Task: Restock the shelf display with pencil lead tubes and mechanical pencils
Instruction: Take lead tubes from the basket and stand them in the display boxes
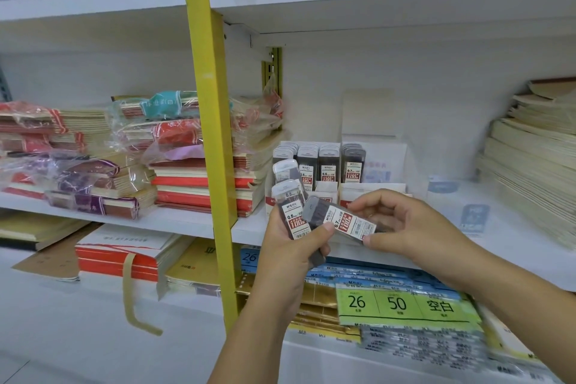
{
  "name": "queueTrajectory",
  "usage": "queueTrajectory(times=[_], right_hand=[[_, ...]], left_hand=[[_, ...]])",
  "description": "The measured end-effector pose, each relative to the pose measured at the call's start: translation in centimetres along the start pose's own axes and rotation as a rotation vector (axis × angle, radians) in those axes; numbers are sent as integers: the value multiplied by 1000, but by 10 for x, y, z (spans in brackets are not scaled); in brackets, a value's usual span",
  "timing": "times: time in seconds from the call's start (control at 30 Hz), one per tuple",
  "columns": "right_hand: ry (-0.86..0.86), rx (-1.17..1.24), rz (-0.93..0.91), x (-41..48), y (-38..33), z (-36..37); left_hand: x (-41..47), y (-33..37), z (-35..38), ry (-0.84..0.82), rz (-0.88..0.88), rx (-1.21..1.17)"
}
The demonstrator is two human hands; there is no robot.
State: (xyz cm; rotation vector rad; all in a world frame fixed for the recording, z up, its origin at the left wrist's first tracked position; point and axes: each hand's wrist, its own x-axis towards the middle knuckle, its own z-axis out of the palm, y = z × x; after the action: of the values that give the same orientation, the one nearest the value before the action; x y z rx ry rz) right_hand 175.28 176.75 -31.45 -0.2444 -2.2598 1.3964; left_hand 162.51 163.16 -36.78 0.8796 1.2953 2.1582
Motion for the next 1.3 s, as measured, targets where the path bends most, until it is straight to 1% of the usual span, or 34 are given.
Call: queueTrajectory(times=[0.13, 0.2, 0.27, 0.3, 0.33, 0.43, 0.47, 0.53, 0.6, 0.7, 0.77, 0.9, 1.03, 1.1, 1.17, 1.23, 1.3], right_hand=[[39, -109, -48, 3, -10, 6], [-3, -219, -73, 5, -16, 5], [-49, -237, -90, 8, -21, -1], [-22, -223, -98, 10, -26, -8], [47, -212, -118, 14, -31, -16], [349, -254, -235, 35, -44, -50], [430, -322, -282, 43, -46, -61], [497, -492, -343, 59, -48, -75], [470, -628, -344, 73, -43, -79], [356, -760, -272, 89, -31, -76], [319, -778, -238, 96, -25, -76], [304, -757, -222, 104, -25, -78], [250, -838, -147, 107, -20, -75], [243, -997, -149, 107, -16, -74], [291, -1189, -207, 107, -14, -74], [312, -1307, -212, 106, -15, -73], [301, -1376, -195, 103, -17, -72]], left_hand=[[0, 2, 0, -18, 3, 77], [0, 2, 2, -26, 0, 97], [2, 2, 4, -17, -8, 75], [3, 2, 5, -6, -13, 44], [4, 3, 7, 7, -20, 16], [9, 4, 9, 30, -22, -11], [10, 3, 9, 31, -17, -17], [11, 1, 10, 24, -6, -17], [12, -1, 10, 15, 6, 4], [13, -3, 9, 1, 15, 31], [14, -4, 8, 2, 12, 41], [15, -5, 7, 2, 8, 71], [16, -5, 6, -8, 7, 81], [15, -6, 5, -19, 8, 85], [15, -5, 6, -35, 5, 96], [15, -5, 5, -39, -4, 107], [15, -6, 4, -43, -6, 123]])
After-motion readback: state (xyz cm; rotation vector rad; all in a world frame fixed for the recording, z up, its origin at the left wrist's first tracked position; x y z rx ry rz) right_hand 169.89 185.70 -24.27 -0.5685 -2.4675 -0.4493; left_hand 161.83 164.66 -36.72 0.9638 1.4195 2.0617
